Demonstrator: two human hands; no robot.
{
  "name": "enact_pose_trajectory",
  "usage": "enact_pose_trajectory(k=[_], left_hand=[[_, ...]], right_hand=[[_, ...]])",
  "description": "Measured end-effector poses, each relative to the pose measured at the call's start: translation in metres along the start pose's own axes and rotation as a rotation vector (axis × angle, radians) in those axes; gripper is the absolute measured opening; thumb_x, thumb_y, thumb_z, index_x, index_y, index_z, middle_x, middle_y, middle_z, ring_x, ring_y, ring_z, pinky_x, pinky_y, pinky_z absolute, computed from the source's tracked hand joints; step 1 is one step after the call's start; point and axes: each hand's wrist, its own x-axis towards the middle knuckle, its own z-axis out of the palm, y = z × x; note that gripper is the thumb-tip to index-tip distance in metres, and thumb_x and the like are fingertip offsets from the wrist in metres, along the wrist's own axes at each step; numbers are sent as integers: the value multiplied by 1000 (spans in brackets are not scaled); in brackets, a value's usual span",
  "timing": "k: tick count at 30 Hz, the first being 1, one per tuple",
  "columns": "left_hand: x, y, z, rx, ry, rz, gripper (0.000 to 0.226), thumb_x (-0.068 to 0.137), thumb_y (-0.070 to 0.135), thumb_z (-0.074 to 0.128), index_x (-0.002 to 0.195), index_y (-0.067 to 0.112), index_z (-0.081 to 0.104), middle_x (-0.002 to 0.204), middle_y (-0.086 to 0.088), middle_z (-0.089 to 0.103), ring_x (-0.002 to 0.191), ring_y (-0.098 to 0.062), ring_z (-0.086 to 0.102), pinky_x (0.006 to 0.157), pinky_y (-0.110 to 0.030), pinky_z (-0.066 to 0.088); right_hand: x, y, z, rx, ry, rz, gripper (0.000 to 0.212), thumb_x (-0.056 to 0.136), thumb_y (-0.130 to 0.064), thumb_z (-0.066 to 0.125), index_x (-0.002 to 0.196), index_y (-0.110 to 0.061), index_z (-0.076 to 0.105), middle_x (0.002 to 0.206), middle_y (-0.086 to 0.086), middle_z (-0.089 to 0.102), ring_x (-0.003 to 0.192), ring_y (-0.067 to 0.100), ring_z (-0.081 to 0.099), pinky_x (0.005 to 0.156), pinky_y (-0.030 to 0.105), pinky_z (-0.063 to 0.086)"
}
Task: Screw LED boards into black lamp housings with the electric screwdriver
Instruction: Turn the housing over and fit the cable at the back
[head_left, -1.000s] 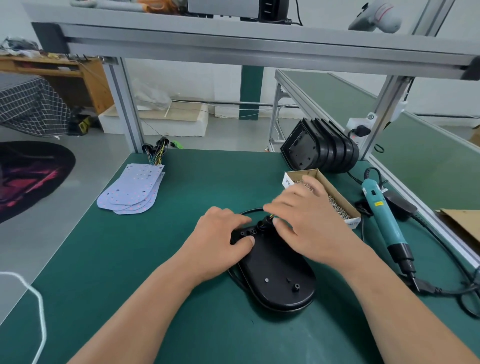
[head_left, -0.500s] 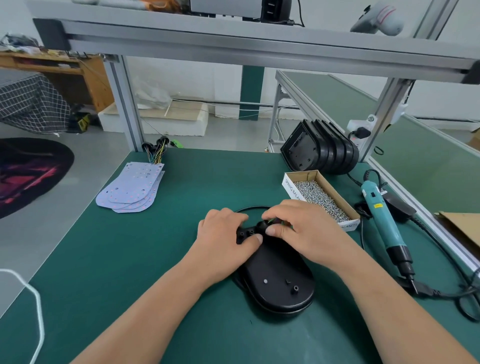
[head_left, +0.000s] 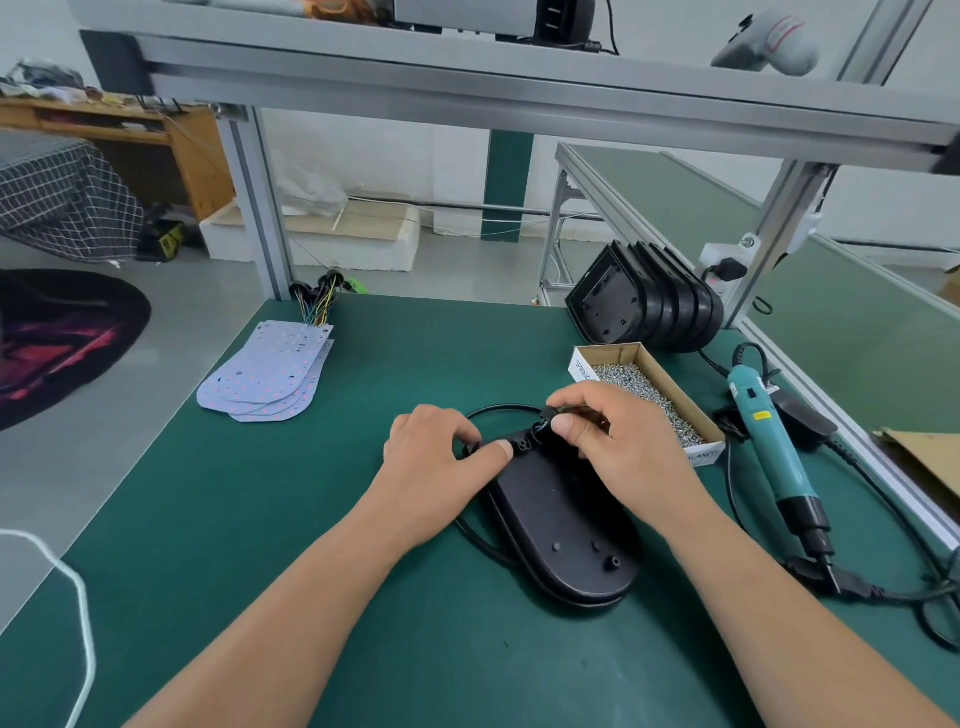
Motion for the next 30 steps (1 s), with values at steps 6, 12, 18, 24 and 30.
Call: enact_pose_trajectory(k=[6, 12, 18, 24, 30], left_hand=[[1, 3, 2, -650, -55, -50, 46, 81, 42, 75, 122, 23, 70, 120, 2, 75, 105, -14, 73, 81, -27, 60], [-3, 6, 8, -1200, -432, -21, 36, 99, 10, 65, 132, -4, 69, 138, -23, 68, 119, -27, 69, 98, -33, 57], [-1, 8, 14, -1276, -449, -35, 65, 97, 22, 66, 150, -10, 45, 152, -29, 54, 146, -44, 47, 121, -47, 42], [-3, 14, 12, -1306, -516, -49, 82, 88, 47, 83, 149, 1, 55, 151, -26, 56, 142, -41, 54, 113, -48, 50], [-3, 9, 8, -1355, -559, -85, 71, 86, 41, 83, 144, 5, 63, 145, -24, 62, 134, -42, 61, 106, -48, 53]], right_hand=[[3, 5, 1, 358, 138, 70, 20, 99, -8, 69, 105, -26, 75, 92, -5, 77, 82, 17, 76, 74, 26, 60], [5, 2, 5, 500, 128, 98, 12, 100, -5, 69, 103, -15, 74, 92, 3, 80, 84, 22, 79, 78, 29, 64], [6, 0, 2, 701, 45, 154, 9, 98, -4, 71, 104, -9, 74, 98, 10, 79, 91, 24, 78, 80, 28, 62], [5, -9, 8, 804, 0, 99, 29, 89, -16, 73, 112, -31, 82, 102, 0, 77, 88, 15, 71, 78, 25, 58], [2, -15, 11, 838, 9, 119, 24, 86, -12, 75, 104, -25, 83, 102, 7, 79, 92, 20, 76, 83, 27, 61]])
